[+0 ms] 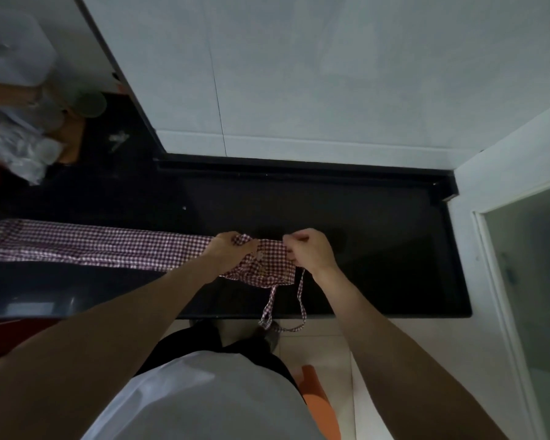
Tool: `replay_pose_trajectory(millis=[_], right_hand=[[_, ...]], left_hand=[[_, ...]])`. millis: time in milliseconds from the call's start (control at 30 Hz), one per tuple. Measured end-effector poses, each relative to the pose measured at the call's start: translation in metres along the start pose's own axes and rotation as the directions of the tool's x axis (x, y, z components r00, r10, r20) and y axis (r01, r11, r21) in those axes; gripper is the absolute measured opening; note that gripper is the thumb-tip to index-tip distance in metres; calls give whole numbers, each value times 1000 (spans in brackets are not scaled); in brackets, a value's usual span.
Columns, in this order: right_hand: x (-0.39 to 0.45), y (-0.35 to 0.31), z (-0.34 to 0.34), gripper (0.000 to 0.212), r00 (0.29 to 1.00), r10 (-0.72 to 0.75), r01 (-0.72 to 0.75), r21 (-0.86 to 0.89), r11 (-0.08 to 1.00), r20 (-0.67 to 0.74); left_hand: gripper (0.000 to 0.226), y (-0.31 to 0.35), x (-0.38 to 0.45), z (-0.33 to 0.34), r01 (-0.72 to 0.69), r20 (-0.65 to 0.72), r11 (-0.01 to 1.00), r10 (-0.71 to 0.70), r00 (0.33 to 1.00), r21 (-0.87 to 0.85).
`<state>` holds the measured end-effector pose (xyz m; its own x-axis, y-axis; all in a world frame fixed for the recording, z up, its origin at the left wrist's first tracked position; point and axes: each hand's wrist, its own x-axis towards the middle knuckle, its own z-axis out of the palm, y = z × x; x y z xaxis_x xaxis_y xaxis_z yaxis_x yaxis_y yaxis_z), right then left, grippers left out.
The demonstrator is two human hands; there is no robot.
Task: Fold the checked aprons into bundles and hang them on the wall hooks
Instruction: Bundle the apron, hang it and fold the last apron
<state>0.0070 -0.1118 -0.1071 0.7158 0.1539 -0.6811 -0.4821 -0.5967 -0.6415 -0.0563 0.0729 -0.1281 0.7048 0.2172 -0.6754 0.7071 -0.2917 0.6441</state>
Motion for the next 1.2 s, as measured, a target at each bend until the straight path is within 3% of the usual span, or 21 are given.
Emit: replay_pose_trajectory(millis=[100, 167, 300, 333, 400, 433, 500, 567, 667, 733, 800, 833, 933, 1033, 1100, 1200], right_hand=[[2, 22, 9, 63, 1000, 14, -14, -80, 997, 2], [3, 31, 20, 81, 1000, 17, -16, -73, 997, 11], [9, 45, 40, 67, 989, -61, 46, -112, 993, -135], [11, 46, 42, 62, 987, -67, 51, -111, 993, -148], [13, 46, 44, 55, 983, -50, 35, -87, 996, -174], [13, 44, 42, 54, 983, -37, 23, -79, 997, -181], [13, 42, 38, 56, 986, -14, 5, -54, 999, -169], [12, 41, 33, 60, 990, -36, 33, -26, 999, -136], [7, 44, 24, 59, 995, -72, 69, -43, 997, -71], [0, 46, 16, 79, 989, -146, 147, -46, 988, 28], [-4, 45, 7, 99, 957, -237, 265, -172, 949, 167], [-5, 44, 3, 99, 943, -258, 307, -249, 919, 210], [0, 44, -2, 71, 939, -325, 344, -388, 855, 117], [3, 48, -4, 47, 935, -355, 338, -343, 877, 14], [4, 54, -6, 41, 937, -350, 333, -315, 889, 5], [6, 59, -11, 43, 929, -370, 352, -311, 883, 3]], left_hand=[[45, 2, -4, 3, -29, -61, 975, 43, 997, 220], [52, 1, -5, 4, 20, -151, 978, 12, 989, 210], [42, -8, -2, 5, 22, -264, 992, 11, 965, 123], [39, -10, -3, 6, -8, -301, 987, 56, 952, 158], [40, -18, -7, 12, -115, -398, 911, 284, 873, 396], [42, -21, -9, 17, -178, -392, 827, 428, 814, 533], [48, -25, -13, 25, -320, -241, 637, 634, 734, 701], [62, -30, -15, 28, -399, -45, 536, 635, 771, 744], [91, -34, -16, 23, -410, 86, 580, 503, 860, 703], [98, -33, -16, 19, -434, 136, 588, 482, 866, 682], [100, -28, -15, 16, -457, 180, 590, 467, 866, 666], [96, -24, -14, 16, -460, 179, 595, 469, 865, 659], [74, -15, -13, 18, -465, 134, 574, 524, 841, 674], [62, -10, -16, 28, -550, 119, 539, 637, 762, 638], [60, -9, -17, 36, -601, 137, 509, 682, 718, 616], [64, -15, -13, 41, -590, 177, 482, 658, 732, 648]])
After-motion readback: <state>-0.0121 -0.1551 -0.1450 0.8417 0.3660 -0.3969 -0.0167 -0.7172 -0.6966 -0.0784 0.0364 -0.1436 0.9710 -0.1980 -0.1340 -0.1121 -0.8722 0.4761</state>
